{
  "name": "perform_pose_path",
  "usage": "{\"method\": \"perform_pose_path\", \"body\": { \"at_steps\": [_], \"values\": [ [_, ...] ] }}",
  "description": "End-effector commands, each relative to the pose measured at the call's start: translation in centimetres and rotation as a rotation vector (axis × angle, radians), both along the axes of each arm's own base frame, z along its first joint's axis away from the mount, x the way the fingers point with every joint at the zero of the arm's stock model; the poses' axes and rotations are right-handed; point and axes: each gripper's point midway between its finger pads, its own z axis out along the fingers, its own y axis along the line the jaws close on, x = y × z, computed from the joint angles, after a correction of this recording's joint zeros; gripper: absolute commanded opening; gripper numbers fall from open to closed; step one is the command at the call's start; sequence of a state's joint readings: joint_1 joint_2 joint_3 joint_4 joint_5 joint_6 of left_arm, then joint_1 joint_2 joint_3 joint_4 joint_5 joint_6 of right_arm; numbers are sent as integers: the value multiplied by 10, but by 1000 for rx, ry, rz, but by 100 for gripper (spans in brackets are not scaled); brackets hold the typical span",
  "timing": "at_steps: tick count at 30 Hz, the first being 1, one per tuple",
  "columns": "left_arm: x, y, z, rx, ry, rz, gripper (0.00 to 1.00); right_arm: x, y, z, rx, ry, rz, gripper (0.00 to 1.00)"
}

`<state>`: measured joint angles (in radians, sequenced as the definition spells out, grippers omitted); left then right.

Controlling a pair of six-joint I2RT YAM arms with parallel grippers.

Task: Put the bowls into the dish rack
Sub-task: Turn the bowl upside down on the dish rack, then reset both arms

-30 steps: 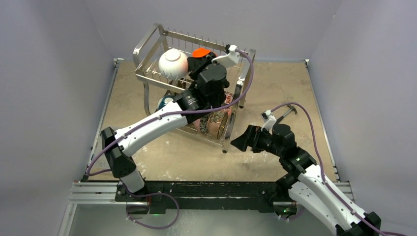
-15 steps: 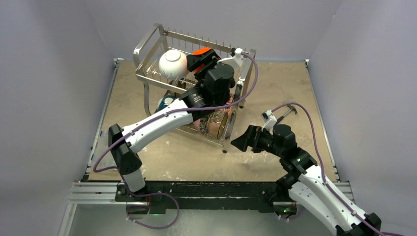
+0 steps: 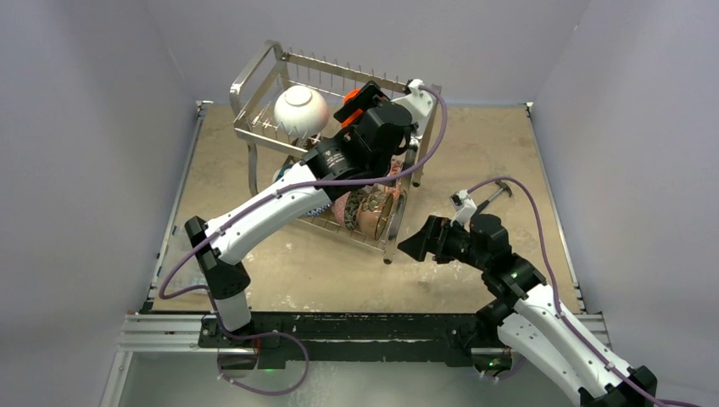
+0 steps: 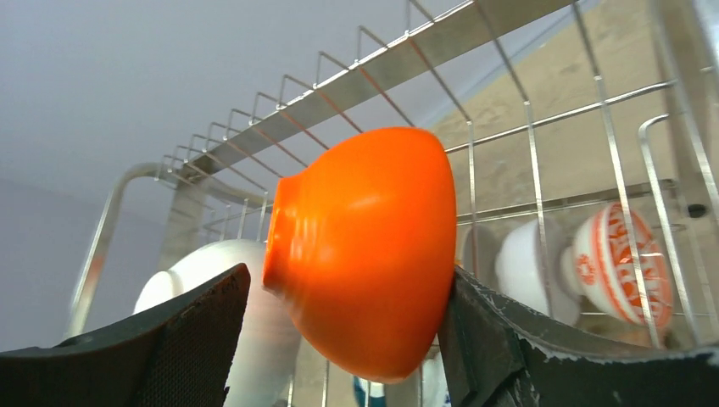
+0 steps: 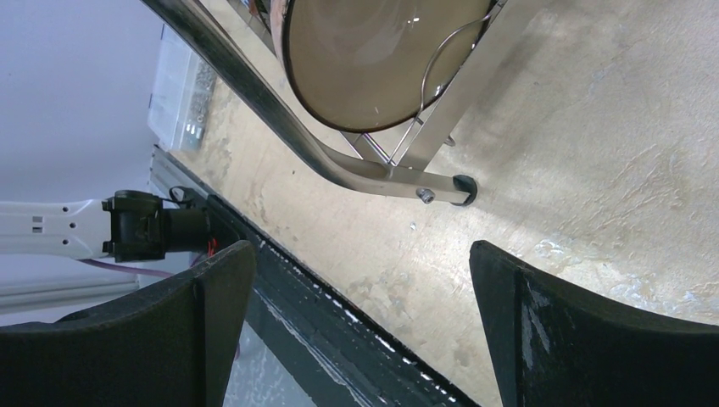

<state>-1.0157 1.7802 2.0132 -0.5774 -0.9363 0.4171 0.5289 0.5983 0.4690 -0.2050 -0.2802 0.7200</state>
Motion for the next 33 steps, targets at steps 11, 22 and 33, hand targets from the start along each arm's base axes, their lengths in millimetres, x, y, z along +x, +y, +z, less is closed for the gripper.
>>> {"method": "perform_pose_path", "body": {
  "at_steps": [11, 22, 33],
  "values": [
    [-39, -35, 52, -525, 119, -338, 87, 5, 4, 21, 11, -58, 20, 98],
    [-68, 9, 88, -886, 122, -435, 91, 9, 4, 33, 13, -76, 16, 98],
    [-136, 87, 25, -1150, 160, -354, 93, 16, -6, 35, -21, -78, -54, 99]
  ]
}}
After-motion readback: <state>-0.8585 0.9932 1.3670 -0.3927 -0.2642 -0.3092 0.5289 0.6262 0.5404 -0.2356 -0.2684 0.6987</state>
